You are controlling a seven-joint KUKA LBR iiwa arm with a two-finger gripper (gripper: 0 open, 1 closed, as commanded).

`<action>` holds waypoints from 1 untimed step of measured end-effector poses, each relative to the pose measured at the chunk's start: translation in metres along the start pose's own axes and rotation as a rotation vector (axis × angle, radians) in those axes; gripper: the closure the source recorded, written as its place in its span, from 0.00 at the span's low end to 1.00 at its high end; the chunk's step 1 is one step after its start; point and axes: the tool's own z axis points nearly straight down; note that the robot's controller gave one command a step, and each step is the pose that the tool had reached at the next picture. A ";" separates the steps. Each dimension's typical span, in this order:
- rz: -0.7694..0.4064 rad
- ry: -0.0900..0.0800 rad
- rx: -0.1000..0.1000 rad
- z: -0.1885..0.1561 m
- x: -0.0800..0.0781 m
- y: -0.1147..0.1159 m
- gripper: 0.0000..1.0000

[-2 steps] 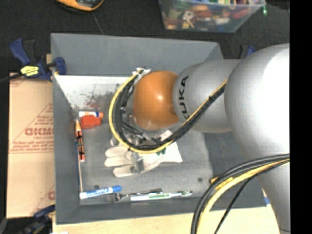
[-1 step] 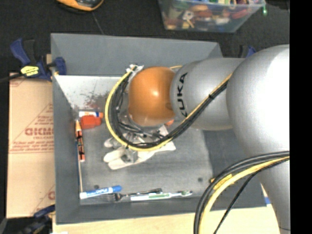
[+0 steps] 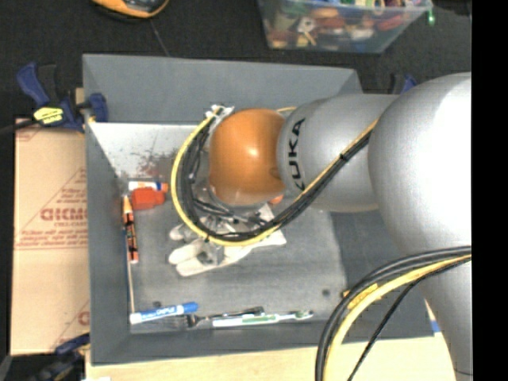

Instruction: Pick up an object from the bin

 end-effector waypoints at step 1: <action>0.002 0.001 -0.001 -0.008 0.001 0.000 1.00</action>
Offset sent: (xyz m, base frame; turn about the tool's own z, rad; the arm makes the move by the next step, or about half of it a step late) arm -0.0007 -0.0001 0.0128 0.0008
